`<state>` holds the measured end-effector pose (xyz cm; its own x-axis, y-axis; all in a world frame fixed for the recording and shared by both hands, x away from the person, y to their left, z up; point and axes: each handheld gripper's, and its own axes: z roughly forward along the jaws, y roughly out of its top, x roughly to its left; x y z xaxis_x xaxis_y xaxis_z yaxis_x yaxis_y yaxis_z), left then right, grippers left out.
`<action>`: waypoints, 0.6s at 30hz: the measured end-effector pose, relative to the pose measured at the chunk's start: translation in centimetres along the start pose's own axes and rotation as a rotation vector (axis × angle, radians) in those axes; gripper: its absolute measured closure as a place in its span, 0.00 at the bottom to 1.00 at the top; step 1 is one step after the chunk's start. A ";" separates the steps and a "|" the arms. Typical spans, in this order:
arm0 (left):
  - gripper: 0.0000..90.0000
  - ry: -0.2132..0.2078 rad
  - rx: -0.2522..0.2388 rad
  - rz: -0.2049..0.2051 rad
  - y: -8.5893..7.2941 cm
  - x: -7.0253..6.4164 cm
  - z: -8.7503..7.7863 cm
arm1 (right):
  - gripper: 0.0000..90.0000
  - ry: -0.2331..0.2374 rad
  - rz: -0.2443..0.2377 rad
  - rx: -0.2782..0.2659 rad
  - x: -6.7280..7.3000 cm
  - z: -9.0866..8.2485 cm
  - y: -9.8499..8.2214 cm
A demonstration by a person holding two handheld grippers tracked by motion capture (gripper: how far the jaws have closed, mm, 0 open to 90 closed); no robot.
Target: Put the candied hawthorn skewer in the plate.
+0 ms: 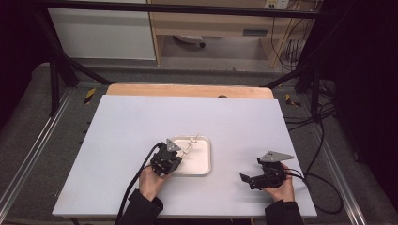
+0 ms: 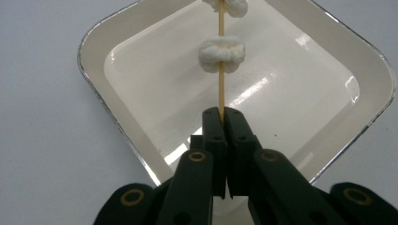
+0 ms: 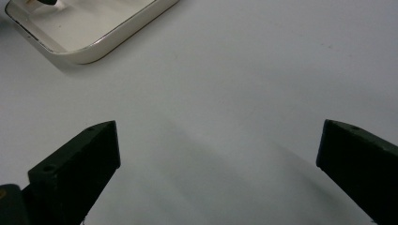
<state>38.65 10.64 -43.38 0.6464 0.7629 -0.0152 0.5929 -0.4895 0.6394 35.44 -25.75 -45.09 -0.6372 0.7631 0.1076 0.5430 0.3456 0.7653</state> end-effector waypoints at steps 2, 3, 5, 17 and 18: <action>0.98 0.002 0.016 0.001 0.0 0.0 0.1 | 0.01 -0.002 0.000 0.001 0.0 0.0 0.0; 0.98 0.002 0.019 0.002 0.0 -0.1 0.2 | 0.01 -0.002 0.000 0.002 0.0 0.0 0.0; 0.98 0.006 0.024 0.002 0.0 -0.1 0.3 | 0.01 -0.002 0.002 0.003 0.0 0.0 0.0; 0.89 0.012 -0.023 0.019 -0.2 0.0 -0.6 | 0.01 0.001 0.006 0.004 0.0 0.0 0.0; 0.87 0.001 -0.039 0.021 -0.2 0.0 -0.8 | 0.01 0.000 0.005 0.005 0.0 0.0 0.0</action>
<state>38.11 11.12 -42.89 0.6581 0.7529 -0.0006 0.5599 -0.4888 0.6690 35.45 -25.71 -45.12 -0.6349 0.7645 0.1114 0.5485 0.3445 0.7619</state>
